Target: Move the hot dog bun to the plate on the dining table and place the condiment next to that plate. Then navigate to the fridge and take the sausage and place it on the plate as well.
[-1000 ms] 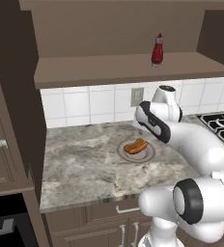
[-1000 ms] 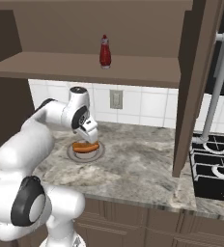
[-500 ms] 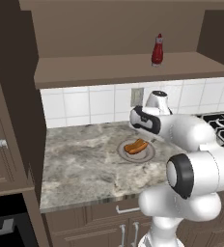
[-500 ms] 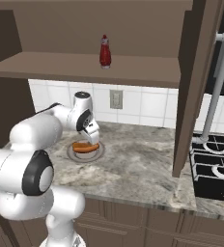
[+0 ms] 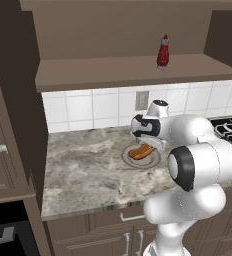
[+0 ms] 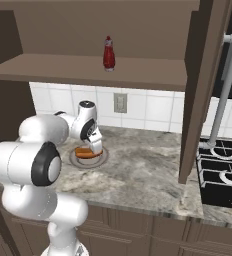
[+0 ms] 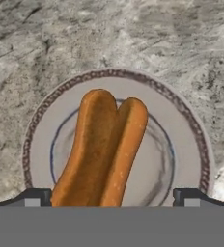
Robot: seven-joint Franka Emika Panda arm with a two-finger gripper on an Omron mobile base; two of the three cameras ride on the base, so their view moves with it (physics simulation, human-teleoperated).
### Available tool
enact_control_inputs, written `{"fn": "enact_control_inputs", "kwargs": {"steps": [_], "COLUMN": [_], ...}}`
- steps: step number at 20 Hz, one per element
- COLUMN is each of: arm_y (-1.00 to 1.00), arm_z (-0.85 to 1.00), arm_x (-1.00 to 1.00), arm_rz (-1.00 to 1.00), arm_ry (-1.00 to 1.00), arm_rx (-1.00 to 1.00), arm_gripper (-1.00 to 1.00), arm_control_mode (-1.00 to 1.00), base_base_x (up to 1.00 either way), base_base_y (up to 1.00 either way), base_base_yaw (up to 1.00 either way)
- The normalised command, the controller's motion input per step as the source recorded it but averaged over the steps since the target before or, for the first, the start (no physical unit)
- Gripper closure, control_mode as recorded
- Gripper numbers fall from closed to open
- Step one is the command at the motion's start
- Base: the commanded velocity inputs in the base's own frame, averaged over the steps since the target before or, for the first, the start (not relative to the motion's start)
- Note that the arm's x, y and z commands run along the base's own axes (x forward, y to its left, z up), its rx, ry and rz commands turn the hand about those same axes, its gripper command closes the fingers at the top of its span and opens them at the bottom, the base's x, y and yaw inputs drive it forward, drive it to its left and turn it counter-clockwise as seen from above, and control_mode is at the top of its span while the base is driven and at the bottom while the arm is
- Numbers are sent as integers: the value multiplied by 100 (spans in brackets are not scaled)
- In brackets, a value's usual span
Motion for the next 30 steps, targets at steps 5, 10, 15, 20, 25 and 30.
{"fn": "enact_control_inputs", "kwargs": {"steps": [5,10,15,20,25,30], "arm_y": [2,8,11,6,8,6], "arm_z": [-30,-25,-20,-19,-21,-26], "arm_x": [4,9,15,17,21,9], "arm_rz": [-2,-1,-1,-2,-3,-3], "arm_ry": [0,0,0,0,0,0], "arm_rx": [0,0,1,1,0,0], "arm_gripper": [-100,-100,-100,-100,-100,-100], "arm_control_mode": [-100,-100,-100,-100,-100,-100], "base_base_x": [0,0,0,0,0,0], "base_base_y": [0,0,0,0,0,0], "base_base_yaw": [0,0,0,0,0,0]}}
